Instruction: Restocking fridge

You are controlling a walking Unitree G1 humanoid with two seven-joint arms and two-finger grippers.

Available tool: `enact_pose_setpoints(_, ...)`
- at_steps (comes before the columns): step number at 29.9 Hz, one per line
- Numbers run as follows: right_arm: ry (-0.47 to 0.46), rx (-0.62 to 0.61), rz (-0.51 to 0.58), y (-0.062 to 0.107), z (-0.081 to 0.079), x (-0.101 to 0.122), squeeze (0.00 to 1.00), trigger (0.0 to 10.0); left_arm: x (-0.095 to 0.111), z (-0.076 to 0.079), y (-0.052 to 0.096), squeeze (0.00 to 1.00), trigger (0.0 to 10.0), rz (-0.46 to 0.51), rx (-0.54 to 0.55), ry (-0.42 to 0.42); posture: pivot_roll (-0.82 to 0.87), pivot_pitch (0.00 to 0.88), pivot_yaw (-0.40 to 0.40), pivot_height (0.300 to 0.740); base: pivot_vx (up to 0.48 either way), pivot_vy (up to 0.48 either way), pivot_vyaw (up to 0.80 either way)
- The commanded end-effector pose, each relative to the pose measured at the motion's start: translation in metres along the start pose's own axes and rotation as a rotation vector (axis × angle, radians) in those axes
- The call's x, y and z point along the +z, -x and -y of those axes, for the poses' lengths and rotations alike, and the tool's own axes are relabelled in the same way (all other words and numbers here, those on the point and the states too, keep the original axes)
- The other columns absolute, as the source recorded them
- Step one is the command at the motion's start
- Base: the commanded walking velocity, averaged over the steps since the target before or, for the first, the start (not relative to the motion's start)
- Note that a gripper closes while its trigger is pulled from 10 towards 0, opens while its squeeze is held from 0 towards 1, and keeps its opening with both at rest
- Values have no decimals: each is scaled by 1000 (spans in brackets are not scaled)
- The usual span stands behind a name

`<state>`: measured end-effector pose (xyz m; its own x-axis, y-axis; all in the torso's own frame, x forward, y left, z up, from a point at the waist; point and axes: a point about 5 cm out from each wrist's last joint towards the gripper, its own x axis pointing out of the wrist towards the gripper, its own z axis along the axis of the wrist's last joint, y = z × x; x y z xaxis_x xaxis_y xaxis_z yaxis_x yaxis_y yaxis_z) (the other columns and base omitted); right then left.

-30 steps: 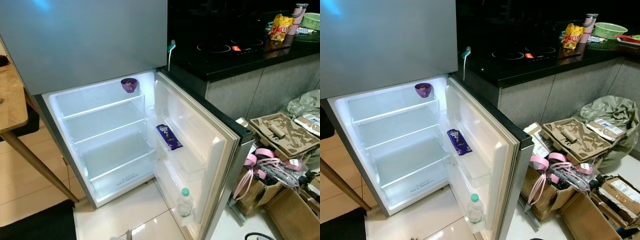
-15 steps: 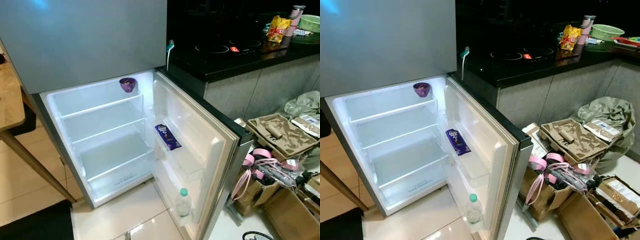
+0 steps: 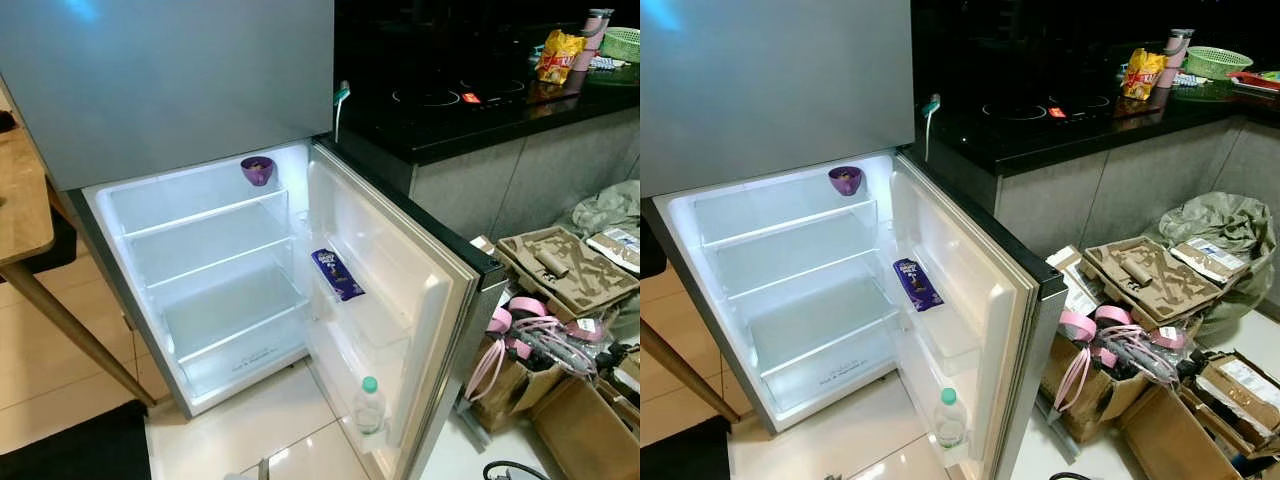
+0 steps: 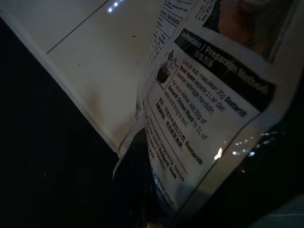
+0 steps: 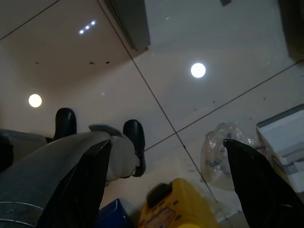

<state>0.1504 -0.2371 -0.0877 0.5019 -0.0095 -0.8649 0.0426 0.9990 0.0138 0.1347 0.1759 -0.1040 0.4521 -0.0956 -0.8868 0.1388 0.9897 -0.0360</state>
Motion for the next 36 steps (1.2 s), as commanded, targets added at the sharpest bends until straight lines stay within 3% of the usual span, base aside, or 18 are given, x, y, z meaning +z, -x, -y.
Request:
enact_pose_setpoints(1, 9, -10, -3, 0, 1, 1, 0, 10000, 0, 4, -1, 0, 10000, 2, -5, -1, -110, 0, -37, 740, 0, 0, 0)
enact_pose_setpoints(12, 19, 1, -5, -1, -4, 1, 0, 10000, -16, 5, 2, 0, 10000, -34, -8, 8, -99, 0, -24, 740, 0, 0, 0)
enact_pose_setpoints(19, 8, 0, -22, 0, -4, -7, 0, 10000, -11, 2, 2, 0, 10000, -24, -5, 2, -101, 0, -20, 740, 0, 0, 0)
enact_pose_setpoints(23, -41, -12, -13, 0, -2, -7, 0, 10000, 0, -5, 1, 0, 10000, 10, 17, 74, -102, 0, -11, 740, 0, 0, 0)
enact_pose_setpoints(29, -28, -8, -16, 0, -3, -8, 0, 10000, 2, -7, 1, 0, 10000, 15, 16, 55, -93, 0, -7, 740, 0, 0, 0)
enact_pose_setpoints(36, -48, -13, -33, 2, -7, -19, 0, 10000, -11, -11, 4, 0, 10000, -17, 17, 37, -80, 7, 23, 740, 0, 0, 0)
